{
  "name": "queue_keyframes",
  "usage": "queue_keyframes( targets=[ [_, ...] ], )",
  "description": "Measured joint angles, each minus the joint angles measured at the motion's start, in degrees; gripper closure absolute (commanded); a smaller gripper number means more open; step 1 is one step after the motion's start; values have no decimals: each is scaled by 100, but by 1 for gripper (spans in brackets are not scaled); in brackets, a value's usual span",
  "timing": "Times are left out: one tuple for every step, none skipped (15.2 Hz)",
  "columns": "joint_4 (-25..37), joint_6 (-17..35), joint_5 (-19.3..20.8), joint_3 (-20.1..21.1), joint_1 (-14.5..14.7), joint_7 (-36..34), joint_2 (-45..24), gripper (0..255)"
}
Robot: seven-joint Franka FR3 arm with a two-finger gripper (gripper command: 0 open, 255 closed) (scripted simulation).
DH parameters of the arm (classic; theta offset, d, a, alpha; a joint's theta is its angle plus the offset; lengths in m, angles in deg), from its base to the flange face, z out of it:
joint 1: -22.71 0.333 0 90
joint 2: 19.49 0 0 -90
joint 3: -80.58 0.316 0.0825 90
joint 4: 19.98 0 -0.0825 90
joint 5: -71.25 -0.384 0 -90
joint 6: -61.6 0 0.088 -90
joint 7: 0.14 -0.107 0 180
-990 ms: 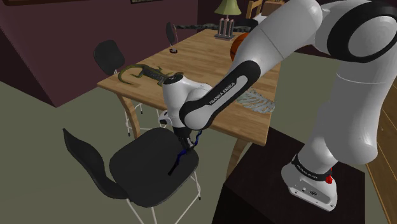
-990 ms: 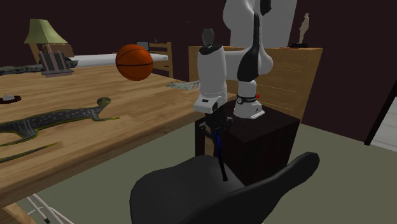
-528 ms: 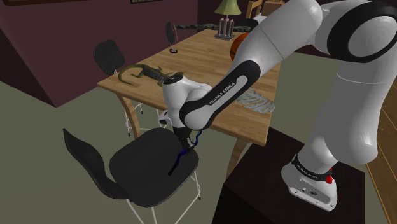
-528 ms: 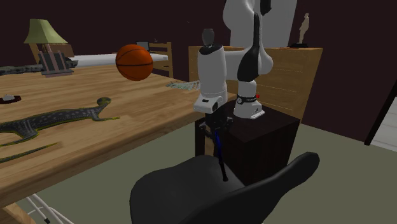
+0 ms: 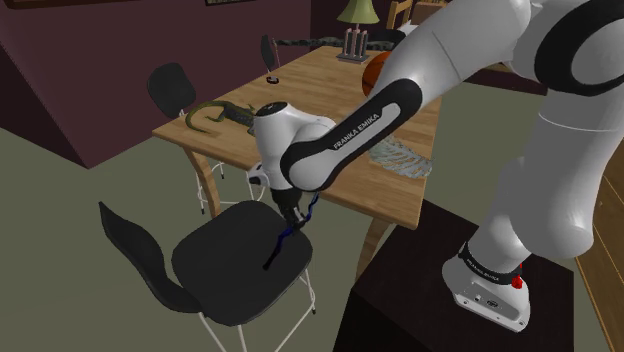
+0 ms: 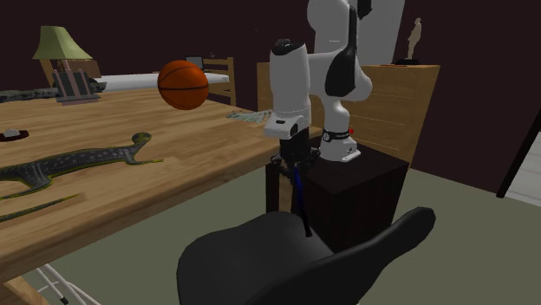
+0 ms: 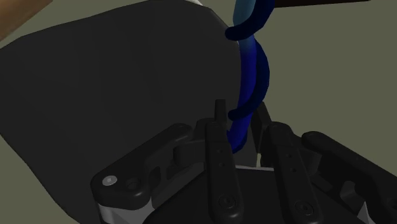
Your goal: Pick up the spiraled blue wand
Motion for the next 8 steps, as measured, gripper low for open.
queue_keyframes(
  targets=[
    [1, -67, -14, 5, -2, 2, 67, 255],
    [17, -137, -24, 3, -12, 19, 122, 255],
    [42, -214, -34, -2, -24, 39, 173, 255],
    [90, -285, -38, 1, -24, 35, 197, 255],
    [110, -356, -49, 1, -29, 44, 248, 255],
    [156, -430, -53, 2, -30, 43, 277, 255],
    [202, -511, -60, 2, -33, 47, 313, 255],
    [214, -554, -66, 6, -31, 43, 346, 255]
  ],
)
